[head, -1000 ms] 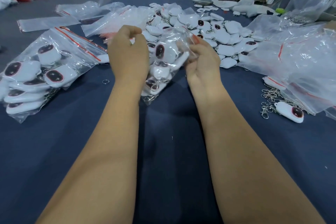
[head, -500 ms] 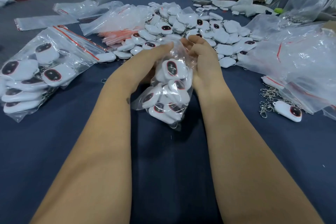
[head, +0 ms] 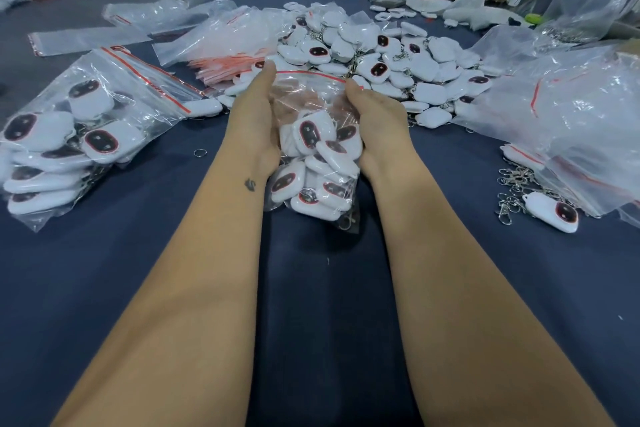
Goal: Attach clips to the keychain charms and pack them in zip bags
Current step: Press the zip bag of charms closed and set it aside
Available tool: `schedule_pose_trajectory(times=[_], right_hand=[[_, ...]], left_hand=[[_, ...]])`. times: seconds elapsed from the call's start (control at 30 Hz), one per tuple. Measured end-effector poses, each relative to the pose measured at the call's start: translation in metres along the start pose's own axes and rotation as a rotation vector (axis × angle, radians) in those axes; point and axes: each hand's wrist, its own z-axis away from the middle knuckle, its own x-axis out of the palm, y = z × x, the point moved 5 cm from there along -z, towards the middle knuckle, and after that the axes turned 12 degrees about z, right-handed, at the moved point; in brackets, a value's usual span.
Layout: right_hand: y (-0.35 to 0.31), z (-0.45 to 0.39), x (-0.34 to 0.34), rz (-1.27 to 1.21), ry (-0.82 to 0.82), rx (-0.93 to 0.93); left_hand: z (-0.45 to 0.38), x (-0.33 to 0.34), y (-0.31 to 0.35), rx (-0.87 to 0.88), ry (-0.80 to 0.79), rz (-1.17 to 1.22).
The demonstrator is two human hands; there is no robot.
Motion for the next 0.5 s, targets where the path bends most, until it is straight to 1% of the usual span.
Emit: schedule_pose_trajectory(times=[0.1,0.2,0.3,0.4,0.5], right_hand=[[-0.001,0.002,0.003,-0.001,-0.029,0.01],[-0.001,0.004,0.004,0.005,-0.022,0.037],[0.001,0.004,0.001,0.04,-0.005,0.029],[0.001,0.005,-0.001,0.062,0.032,0.007],[0.0,0.006,-0.002,0.114,0.059,-0.038]], left_hand=[[-0.005,-0.008,0.01,0.173,0.082,-0.027],[-0.004,-0.009,0.01,0.202,0.051,0.027],[-0.002,-0.008,0.01,0.22,0.033,0.02],[-0.002,-0.009,0.009,0.197,0.088,0.005],[-0.004,-0.015,0.01,0.244,0.197,-0.062]])
